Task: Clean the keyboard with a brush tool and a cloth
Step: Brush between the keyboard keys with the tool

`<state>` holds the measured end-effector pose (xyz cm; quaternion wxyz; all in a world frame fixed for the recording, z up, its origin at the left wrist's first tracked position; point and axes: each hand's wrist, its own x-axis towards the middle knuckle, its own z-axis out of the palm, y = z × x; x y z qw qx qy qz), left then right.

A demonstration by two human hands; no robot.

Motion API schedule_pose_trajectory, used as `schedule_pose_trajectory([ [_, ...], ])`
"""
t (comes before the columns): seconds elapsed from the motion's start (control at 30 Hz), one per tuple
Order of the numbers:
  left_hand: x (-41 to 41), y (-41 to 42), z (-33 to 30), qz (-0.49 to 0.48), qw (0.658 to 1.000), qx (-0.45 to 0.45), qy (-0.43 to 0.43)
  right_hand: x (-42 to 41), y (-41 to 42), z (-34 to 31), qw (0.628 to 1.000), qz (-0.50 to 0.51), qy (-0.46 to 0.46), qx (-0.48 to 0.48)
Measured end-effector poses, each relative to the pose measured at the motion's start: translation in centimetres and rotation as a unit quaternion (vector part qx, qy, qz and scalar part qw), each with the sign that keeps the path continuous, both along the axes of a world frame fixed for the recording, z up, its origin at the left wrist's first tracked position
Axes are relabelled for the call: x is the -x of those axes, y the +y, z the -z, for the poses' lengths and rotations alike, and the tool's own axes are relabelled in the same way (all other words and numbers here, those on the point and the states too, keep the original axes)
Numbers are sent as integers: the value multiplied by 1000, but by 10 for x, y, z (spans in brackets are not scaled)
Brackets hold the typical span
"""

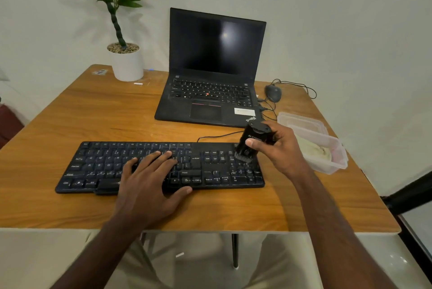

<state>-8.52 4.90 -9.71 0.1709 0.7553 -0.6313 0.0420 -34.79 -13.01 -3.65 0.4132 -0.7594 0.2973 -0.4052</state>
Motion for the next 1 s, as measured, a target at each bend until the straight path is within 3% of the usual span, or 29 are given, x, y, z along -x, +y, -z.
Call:
schedule_pose_trajectory([
  [0.2, 39, -23, -15, 15, 1000, 1, -17, -17, 13, 5, 999, -33, 9, -4],
  [0.5, 62, -40, 0, 26, 999, -33, -30, 13, -4, -4, 992, -58, 109, 12],
  [0.7, 62, -39, 1, 29, 999, -25, -25, 29, -11, -10, 998, -41, 54, -3],
  [1.0, 63, -38, 1, 33, 999, -21, -18, -19, 12, 5, 995, -87, 16, -49],
])
